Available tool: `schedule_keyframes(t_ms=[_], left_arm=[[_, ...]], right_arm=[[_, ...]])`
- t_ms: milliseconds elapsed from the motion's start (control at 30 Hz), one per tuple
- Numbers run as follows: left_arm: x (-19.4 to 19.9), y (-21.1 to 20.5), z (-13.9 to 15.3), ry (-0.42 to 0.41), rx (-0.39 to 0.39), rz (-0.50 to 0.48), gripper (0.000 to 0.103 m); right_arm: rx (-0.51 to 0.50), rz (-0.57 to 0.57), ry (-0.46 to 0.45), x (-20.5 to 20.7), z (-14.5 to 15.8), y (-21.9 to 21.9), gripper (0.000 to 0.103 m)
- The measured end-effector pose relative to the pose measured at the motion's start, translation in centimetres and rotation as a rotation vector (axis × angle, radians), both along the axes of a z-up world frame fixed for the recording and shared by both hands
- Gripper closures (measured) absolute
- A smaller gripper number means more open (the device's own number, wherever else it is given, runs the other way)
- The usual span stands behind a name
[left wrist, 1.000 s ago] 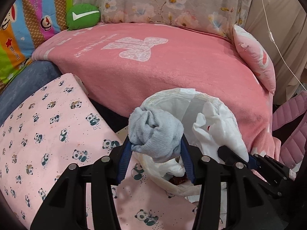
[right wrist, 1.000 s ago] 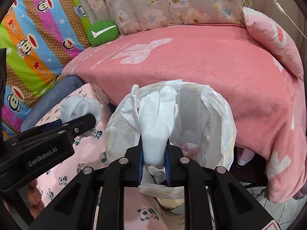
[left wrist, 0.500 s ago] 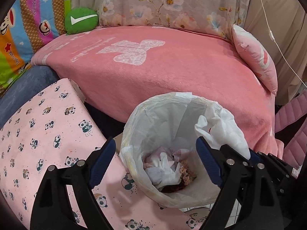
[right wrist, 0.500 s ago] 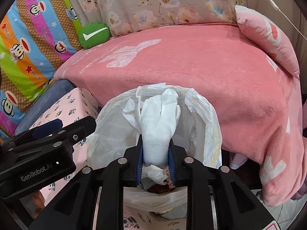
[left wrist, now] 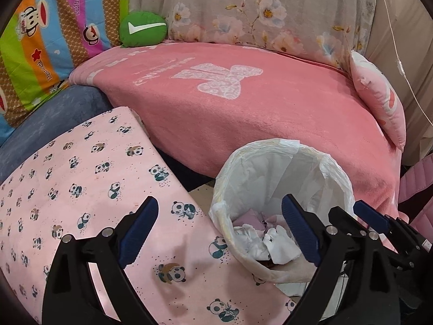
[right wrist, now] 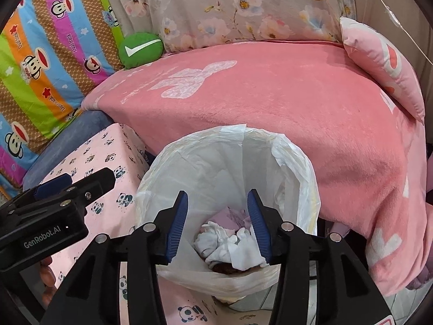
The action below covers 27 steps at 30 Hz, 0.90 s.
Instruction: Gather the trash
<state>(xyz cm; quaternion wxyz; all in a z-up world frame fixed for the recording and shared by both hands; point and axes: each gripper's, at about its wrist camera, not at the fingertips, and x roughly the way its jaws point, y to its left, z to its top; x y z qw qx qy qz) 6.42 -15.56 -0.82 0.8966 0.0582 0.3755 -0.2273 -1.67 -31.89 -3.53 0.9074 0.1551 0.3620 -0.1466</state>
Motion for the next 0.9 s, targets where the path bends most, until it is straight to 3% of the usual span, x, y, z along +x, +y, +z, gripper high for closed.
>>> schedule_keyframes(t_ms=[433,900], left_arm=[[-1.0,4.1,0.8,0.004,0.041,0.123,0.008],[-2.0,4.8,0.9,0.032,0.077,0.115,0.008]], right_arm=[[-0.058,0.02,0.058,-1.2,2.9,4.0,0.034],[-0.13,0.013,0.086,-2.6,3.8,5.9,0.017]])
